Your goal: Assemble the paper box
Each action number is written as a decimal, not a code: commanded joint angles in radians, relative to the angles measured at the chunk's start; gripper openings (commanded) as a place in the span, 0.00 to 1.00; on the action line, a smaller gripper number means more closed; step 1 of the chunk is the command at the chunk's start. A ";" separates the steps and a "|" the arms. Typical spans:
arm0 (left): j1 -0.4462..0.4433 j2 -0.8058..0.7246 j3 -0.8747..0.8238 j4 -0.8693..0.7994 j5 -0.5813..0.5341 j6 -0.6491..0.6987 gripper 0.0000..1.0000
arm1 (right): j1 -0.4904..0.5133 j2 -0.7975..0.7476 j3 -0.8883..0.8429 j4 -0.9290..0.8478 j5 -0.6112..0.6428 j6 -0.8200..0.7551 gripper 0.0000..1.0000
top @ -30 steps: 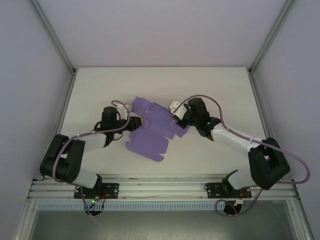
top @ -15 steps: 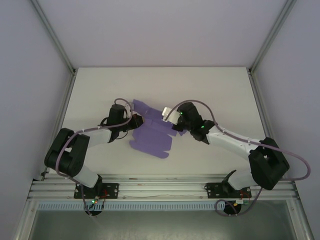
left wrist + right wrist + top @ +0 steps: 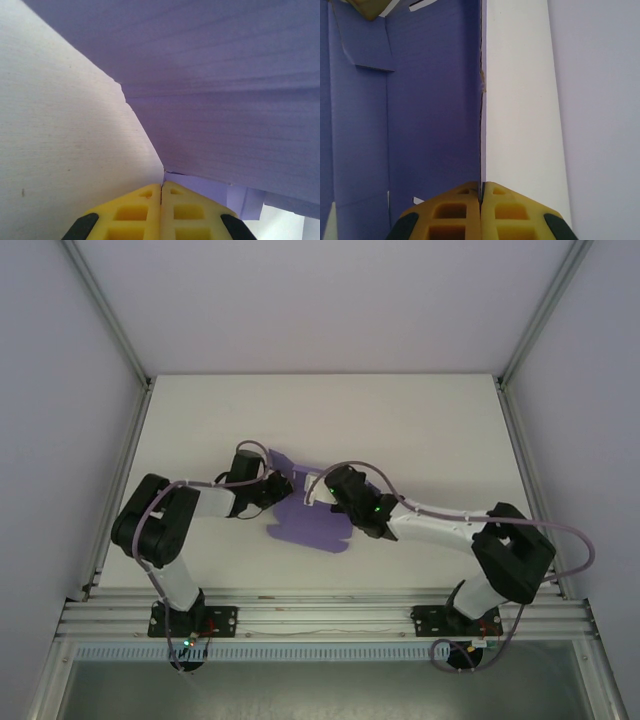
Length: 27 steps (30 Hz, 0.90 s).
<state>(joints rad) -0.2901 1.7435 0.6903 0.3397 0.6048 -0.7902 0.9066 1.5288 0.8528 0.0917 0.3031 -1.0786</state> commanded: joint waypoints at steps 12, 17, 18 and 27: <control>0.000 -0.136 0.053 -0.284 -0.231 0.133 0.37 | -0.023 0.022 -0.047 0.070 0.103 -0.082 0.00; 0.004 -0.258 0.065 -0.441 -0.384 0.215 0.60 | -0.035 0.013 -0.062 0.151 0.100 -0.145 0.00; 0.005 -0.281 0.068 -0.461 -0.403 0.232 0.67 | -0.036 0.014 -0.072 0.185 0.100 -0.166 0.00; 0.100 -0.306 0.231 -0.499 -0.272 0.665 1.00 | -0.054 0.002 -0.089 0.224 0.005 -0.236 0.00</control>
<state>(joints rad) -0.2317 1.4265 0.8509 -0.1211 0.2779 -0.3630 0.8639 1.5475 0.7738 0.2939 0.3496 -1.2739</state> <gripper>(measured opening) 0.998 0.054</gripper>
